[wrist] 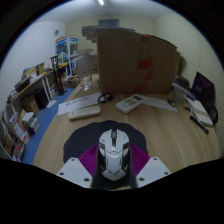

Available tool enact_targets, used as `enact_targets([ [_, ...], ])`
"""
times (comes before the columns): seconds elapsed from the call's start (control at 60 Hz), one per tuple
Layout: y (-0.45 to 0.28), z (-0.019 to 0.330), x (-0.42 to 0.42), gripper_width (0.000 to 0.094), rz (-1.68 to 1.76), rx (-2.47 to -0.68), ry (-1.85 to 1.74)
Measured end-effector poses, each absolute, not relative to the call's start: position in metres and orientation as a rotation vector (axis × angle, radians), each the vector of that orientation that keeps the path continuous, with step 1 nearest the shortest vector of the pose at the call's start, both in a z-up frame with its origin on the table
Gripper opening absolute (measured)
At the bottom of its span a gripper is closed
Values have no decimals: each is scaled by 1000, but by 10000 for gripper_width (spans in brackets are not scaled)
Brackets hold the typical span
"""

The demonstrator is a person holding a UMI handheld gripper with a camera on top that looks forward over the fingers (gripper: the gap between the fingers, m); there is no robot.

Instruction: Arrange mouse

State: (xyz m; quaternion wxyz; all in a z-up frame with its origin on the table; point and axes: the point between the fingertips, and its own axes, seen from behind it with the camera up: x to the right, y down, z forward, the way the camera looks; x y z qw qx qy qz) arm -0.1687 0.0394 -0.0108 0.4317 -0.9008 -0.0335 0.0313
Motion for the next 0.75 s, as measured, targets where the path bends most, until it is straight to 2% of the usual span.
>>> enact_targets([
  [0.117, 41, -12, -168, 492, 33, -2238, -145],
  [0.217, 39, -13, -169, 574, 92, -2278, -117],
  [0.317, 28, -9, -182, 851, 233, -2356, -134],
  [0.417, 14, 8, -176, 840, 261, -2382, -163],
  [0.633, -44, 82, -144, 834, 379, -2345, -162],
  [0.75, -79, 107, -118, 833, 430, -2339, -150],
])
